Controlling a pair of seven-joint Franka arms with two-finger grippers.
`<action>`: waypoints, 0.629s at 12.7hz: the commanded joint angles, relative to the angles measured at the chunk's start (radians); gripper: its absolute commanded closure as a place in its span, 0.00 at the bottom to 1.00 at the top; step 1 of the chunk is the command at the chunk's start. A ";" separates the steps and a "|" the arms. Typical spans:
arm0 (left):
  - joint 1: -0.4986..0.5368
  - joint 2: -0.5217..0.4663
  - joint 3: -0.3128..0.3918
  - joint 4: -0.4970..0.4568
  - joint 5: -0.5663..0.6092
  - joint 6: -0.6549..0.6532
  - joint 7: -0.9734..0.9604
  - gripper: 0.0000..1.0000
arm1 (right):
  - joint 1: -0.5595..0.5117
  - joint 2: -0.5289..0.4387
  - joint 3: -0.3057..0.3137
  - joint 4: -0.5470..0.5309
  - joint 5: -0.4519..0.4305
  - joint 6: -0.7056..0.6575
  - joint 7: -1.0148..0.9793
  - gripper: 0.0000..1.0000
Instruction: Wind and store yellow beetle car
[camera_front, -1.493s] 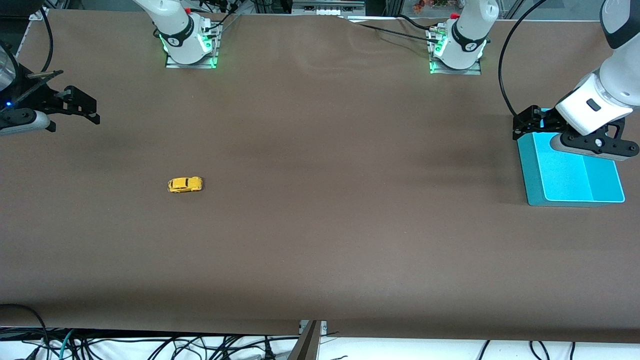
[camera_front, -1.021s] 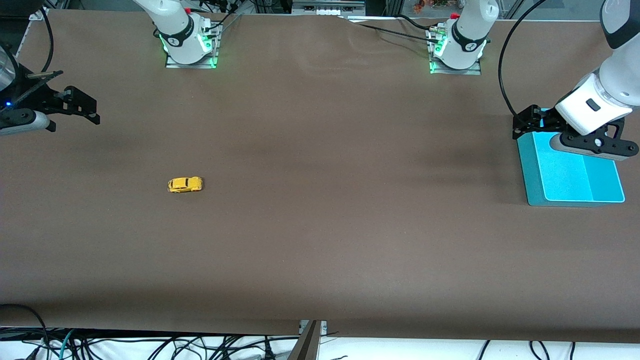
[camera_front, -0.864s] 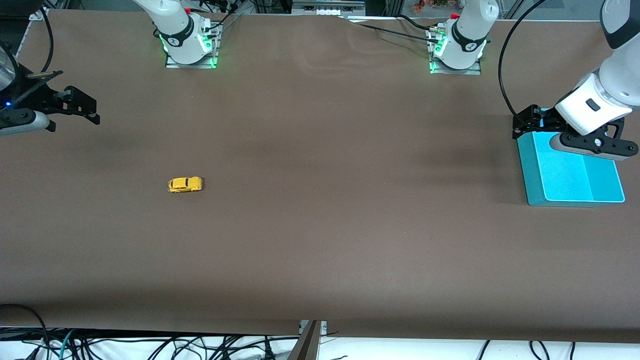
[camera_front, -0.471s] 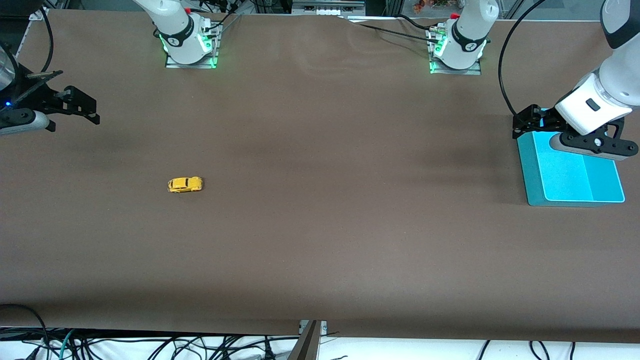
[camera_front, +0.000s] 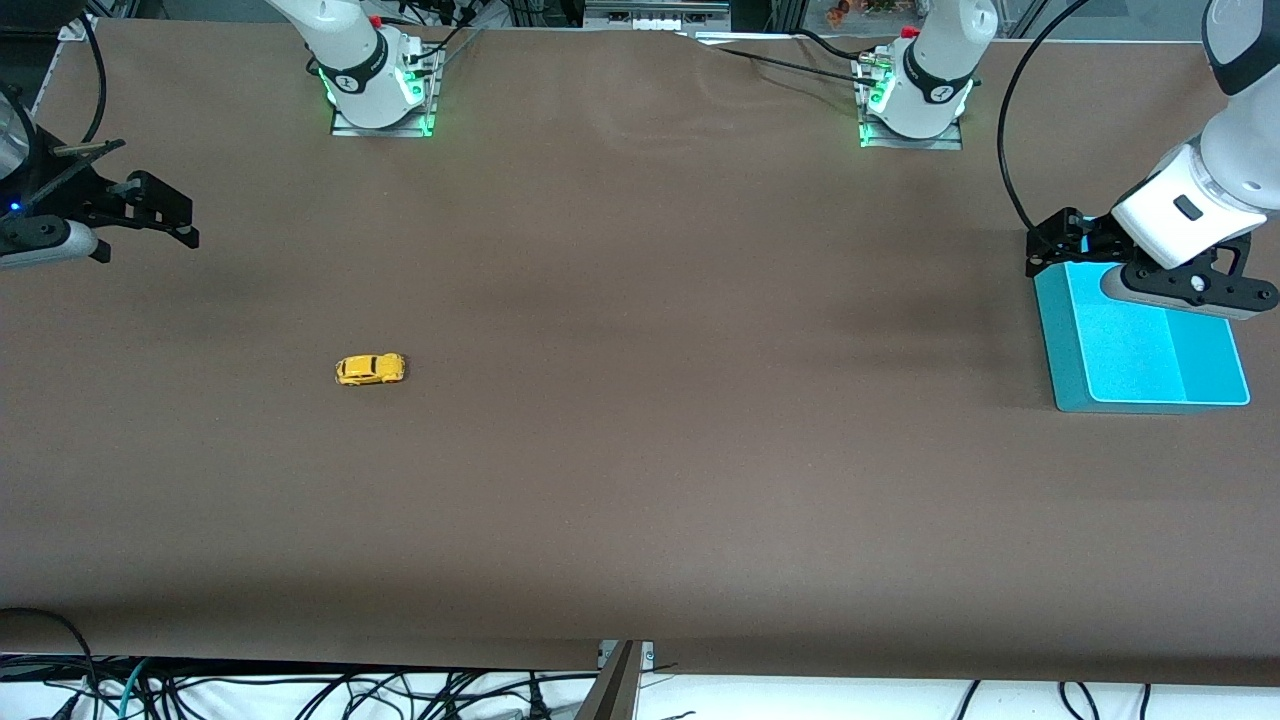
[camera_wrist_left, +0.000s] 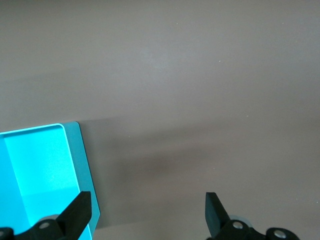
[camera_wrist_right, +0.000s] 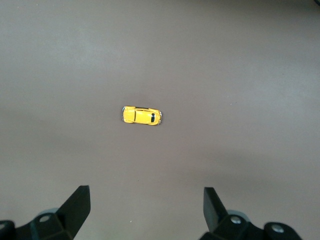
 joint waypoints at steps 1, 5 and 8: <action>-0.006 0.015 -0.001 0.039 0.009 -0.028 -0.010 0.00 | -0.011 -0.002 0.006 0.020 0.014 -0.024 -0.007 0.00; -0.006 0.022 0.000 0.046 0.009 -0.033 -0.010 0.00 | -0.011 -0.002 0.007 0.018 0.014 -0.024 -0.007 0.00; -0.008 0.034 0.000 0.067 0.009 -0.038 -0.010 0.00 | -0.011 -0.002 0.006 0.017 0.014 -0.024 -0.007 0.00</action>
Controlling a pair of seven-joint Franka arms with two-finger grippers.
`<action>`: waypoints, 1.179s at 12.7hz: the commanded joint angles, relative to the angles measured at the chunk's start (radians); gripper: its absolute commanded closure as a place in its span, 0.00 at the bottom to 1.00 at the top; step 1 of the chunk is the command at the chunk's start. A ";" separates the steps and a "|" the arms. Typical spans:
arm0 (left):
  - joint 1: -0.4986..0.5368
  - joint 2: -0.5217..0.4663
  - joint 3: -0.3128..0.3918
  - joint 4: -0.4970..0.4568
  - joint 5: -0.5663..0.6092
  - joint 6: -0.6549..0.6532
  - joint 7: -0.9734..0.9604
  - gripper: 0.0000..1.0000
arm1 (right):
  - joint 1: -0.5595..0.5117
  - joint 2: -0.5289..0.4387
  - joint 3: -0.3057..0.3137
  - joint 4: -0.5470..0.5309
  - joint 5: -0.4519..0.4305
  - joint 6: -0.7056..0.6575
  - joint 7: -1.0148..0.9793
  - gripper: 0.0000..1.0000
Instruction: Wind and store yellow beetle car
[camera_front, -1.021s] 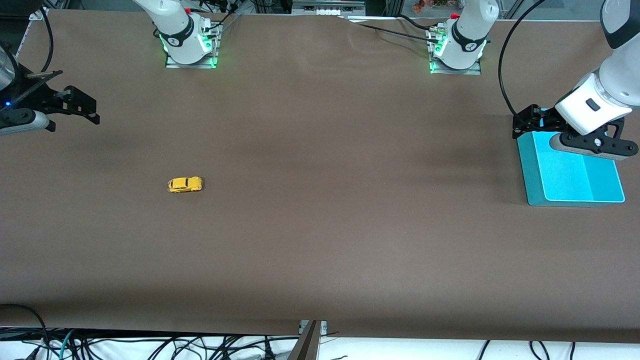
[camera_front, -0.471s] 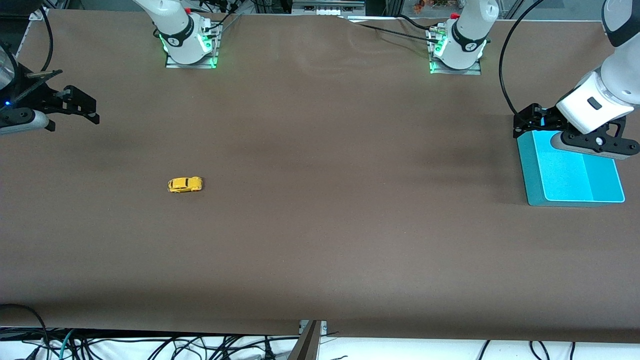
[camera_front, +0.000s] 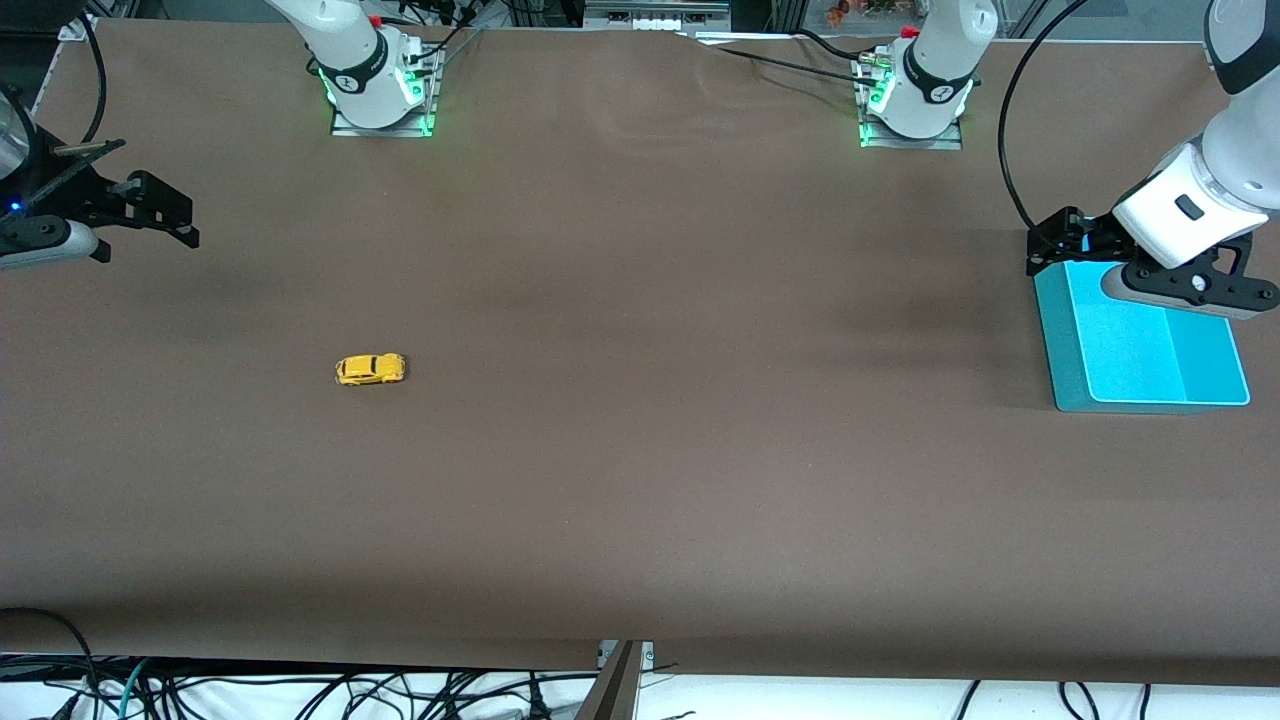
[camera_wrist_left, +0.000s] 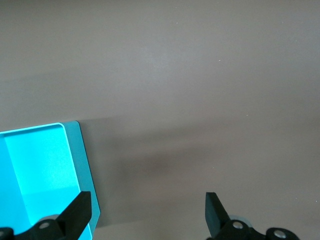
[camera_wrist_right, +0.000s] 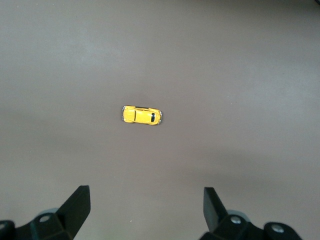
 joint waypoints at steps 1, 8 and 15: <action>-0.009 0.028 0.000 0.056 0.009 -0.033 -0.010 0.00 | -0.011 -0.002 0.006 0.013 0.014 -0.022 -0.006 0.00; -0.009 0.028 -0.001 0.058 0.009 -0.036 -0.010 0.00 | -0.011 -0.002 0.007 0.013 0.014 -0.022 -0.006 0.00; -0.009 0.028 -0.001 0.058 0.009 -0.038 -0.012 0.00 | -0.012 0.001 0.007 0.012 0.016 -0.045 -0.010 0.00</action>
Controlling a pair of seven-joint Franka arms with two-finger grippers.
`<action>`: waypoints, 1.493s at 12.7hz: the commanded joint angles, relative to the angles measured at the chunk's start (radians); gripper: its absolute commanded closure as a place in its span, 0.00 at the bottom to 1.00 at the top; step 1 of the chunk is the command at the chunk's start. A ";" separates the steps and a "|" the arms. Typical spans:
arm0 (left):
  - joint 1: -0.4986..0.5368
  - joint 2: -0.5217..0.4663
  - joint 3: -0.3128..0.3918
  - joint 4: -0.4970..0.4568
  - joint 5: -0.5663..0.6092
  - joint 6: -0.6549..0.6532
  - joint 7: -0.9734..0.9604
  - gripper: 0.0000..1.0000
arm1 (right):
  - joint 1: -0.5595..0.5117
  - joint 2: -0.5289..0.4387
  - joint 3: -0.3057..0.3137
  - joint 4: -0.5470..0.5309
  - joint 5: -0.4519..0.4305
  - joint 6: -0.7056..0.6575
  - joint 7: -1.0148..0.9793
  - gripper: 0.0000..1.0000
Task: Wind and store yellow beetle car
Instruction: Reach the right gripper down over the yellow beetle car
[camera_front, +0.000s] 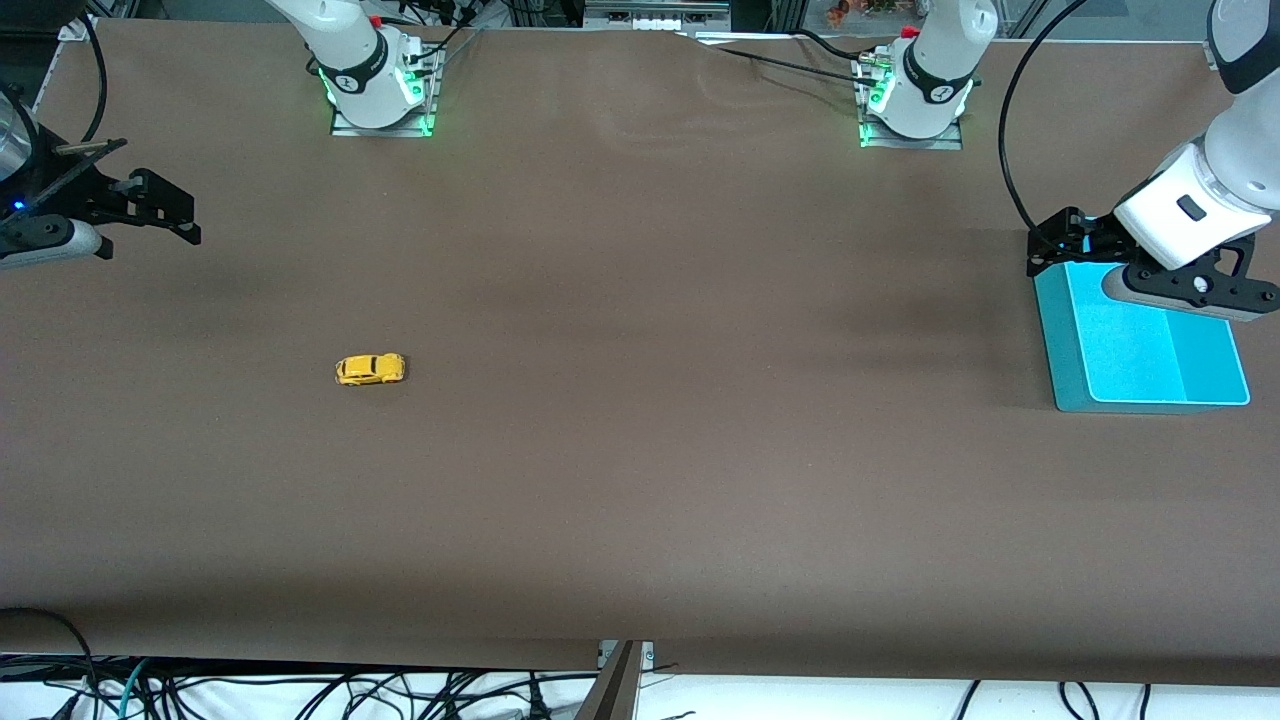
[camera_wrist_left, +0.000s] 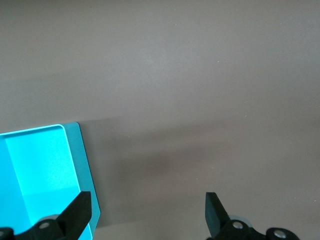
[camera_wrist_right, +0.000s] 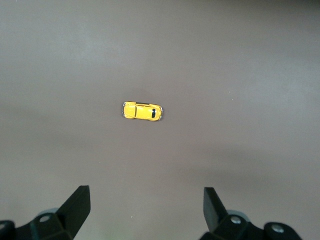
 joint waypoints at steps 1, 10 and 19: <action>-0.007 0.017 0.000 0.036 0.009 -0.025 -0.010 0.00 | -0.012 0.006 0.010 0.009 0.016 -0.044 -0.041 0.00; -0.007 0.017 0.000 0.036 0.009 -0.025 -0.010 0.00 | -0.012 0.148 0.055 -0.192 0.016 0.159 -0.645 0.00; -0.007 0.017 0.000 0.036 0.009 -0.025 -0.010 0.00 | -0.018 0.320 0.081 -0.454 0.016 0.725 -1.286 0.01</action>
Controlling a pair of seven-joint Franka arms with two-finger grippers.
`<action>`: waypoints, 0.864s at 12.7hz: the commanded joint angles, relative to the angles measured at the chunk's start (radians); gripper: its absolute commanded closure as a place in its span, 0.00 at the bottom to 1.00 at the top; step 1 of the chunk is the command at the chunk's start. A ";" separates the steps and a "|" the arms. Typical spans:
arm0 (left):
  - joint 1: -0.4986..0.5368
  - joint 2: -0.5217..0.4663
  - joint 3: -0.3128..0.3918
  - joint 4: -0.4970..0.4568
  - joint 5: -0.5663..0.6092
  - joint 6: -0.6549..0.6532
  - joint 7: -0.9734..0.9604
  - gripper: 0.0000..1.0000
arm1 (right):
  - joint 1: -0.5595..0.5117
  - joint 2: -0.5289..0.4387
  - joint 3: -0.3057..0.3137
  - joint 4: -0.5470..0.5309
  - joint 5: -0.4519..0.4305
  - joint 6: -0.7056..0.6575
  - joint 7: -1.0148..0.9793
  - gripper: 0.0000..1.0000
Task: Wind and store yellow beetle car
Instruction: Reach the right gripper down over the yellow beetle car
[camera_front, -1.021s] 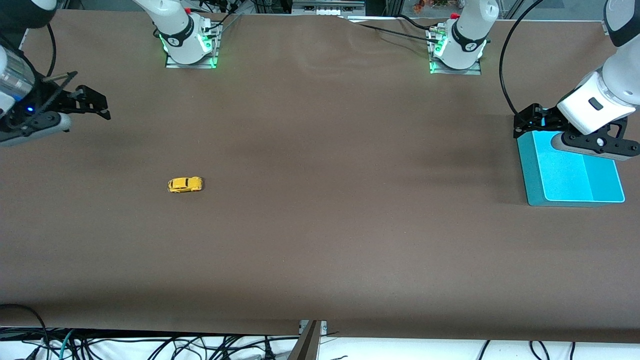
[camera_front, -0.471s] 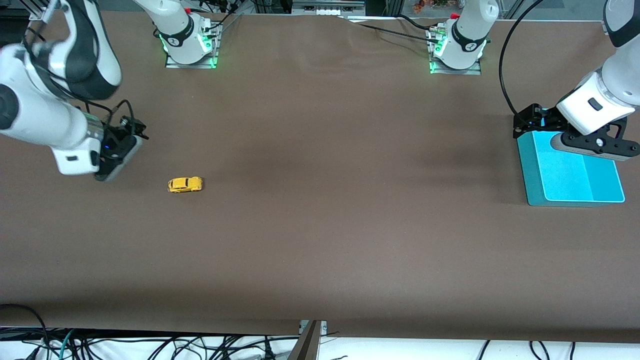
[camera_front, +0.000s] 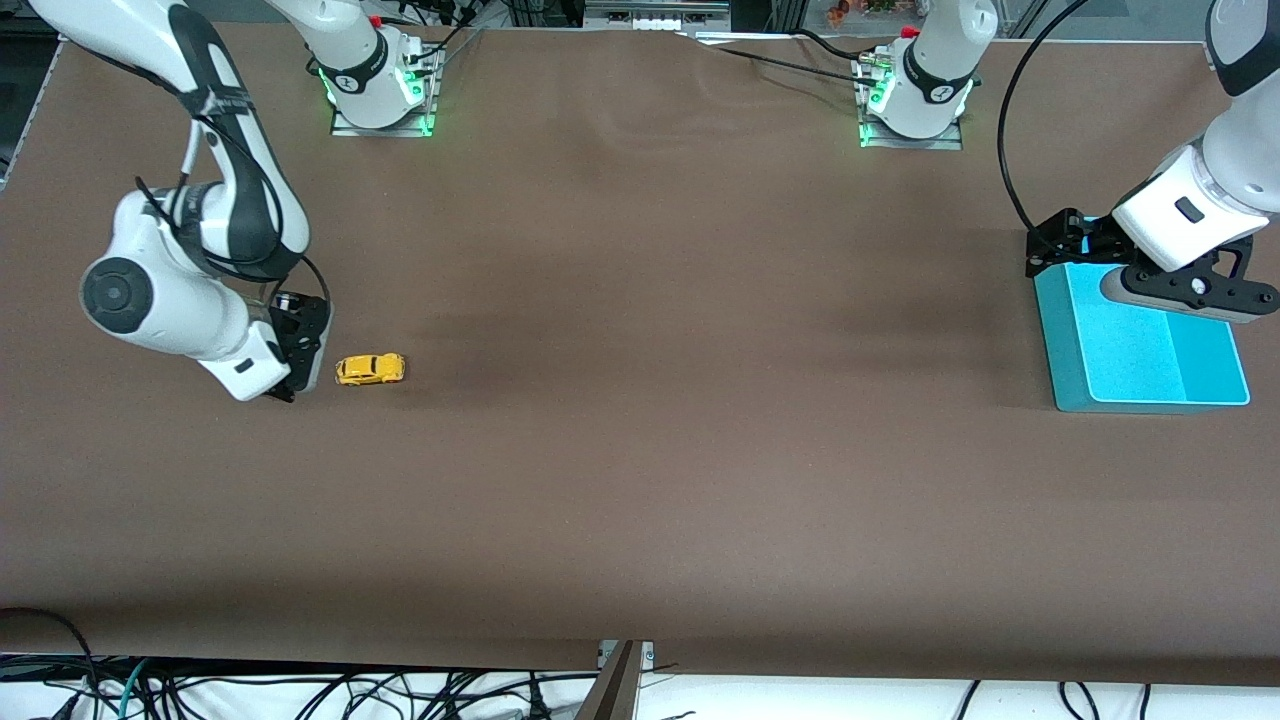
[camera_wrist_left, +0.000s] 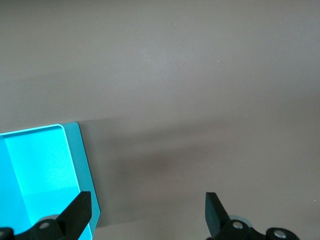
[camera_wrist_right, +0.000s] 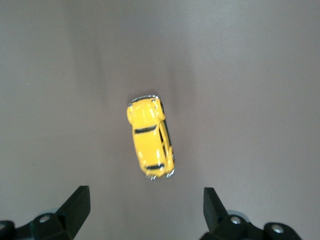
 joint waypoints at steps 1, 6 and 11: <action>-0.006 0.012 0.001 0.033 0.009 -0.023 -0.010 0.00 | -0.025 -0.045 0.028 -0.159 0.013 0.158 -0.074 0.01; -0.006 0.012 0.001 0.033 0.009 -0.023 -0.010 0.00 | -0.069 -0.052 0.079 -0.283 0.013 0.309 -0.116 0.06; -0.006 0.012 0.001 0.033 0.009 -0.023 -0.010 0.00 | -0.069 -0.057 0.082 -0.276 0.007 0.330 -0.163 0.09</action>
